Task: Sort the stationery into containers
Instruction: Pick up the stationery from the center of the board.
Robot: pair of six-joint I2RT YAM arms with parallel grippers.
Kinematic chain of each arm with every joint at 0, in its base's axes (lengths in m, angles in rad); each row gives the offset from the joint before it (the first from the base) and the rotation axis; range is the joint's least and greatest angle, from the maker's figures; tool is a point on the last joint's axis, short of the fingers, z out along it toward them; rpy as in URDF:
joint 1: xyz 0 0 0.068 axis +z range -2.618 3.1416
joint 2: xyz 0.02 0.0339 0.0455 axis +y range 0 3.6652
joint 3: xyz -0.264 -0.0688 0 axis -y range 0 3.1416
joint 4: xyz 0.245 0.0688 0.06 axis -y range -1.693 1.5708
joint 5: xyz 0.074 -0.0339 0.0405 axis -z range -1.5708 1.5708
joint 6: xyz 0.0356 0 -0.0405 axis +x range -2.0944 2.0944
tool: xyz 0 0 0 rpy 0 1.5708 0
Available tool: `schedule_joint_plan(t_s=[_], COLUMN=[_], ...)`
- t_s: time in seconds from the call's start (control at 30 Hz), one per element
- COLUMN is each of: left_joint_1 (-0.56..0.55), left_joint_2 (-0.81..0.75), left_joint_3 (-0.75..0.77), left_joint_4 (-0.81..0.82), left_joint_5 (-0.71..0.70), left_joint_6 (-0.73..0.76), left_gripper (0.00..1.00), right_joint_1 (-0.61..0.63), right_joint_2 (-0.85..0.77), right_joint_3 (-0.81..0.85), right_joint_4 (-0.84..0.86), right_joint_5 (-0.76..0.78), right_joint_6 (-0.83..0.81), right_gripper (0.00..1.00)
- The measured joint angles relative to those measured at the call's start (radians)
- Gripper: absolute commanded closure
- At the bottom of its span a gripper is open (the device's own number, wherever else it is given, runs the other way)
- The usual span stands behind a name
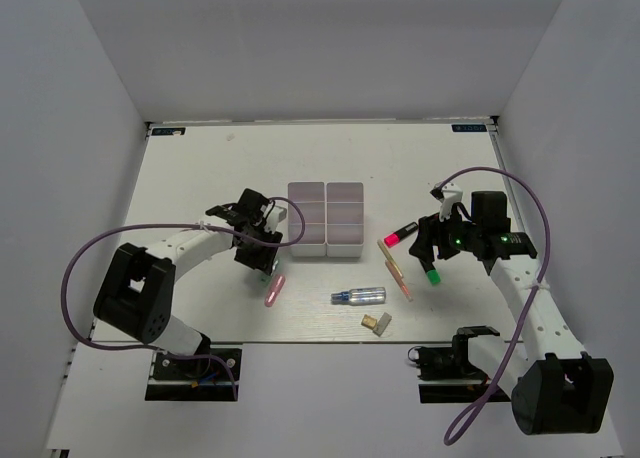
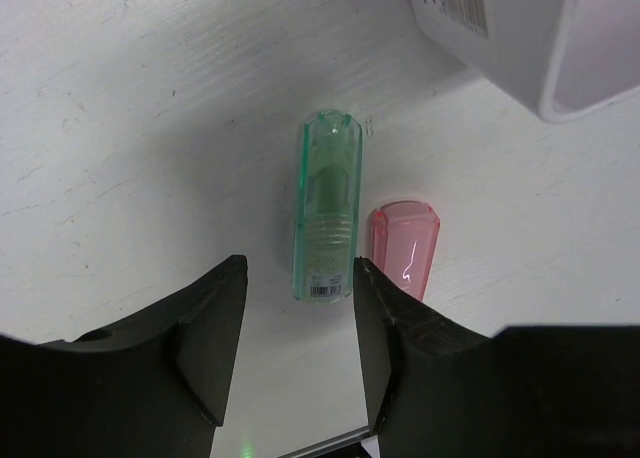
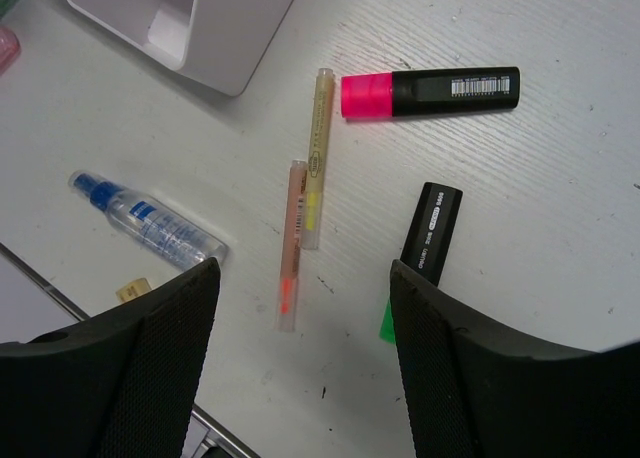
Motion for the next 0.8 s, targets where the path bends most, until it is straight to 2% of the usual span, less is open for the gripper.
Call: schedule_joint_plan(t_s=[0.63, 0.73, 0.8], left_joint_1=[0.0, -0.004, -0.01], left_joint_2=[0.048, 0.051, 0.06], left_joint_3=[-0.027, -0.027, -0.021], left_joint_4=[0.034, 0.035, 0.034], left_joint_5=[0.007, 0.0, -0.01], left_joint_6=[-0.023, -0.025, -0.027], left_gripper=[0.42, 0.44, 0.48], right_joint_1=[-0.001, -0.001, -0.001], right_joint_2=[-0.018, -0.02, -0.021], right_joint_3=[0.003, 0.006, 0.007], right_joint_4=[-0.006, -0.01, -0.01], right_joint_5=[-0.005, -0.006, -0.008], right_joint_6=[-0.006, -0.009, -0.012], right_gripper=[0.26, 0.26, 0.26])
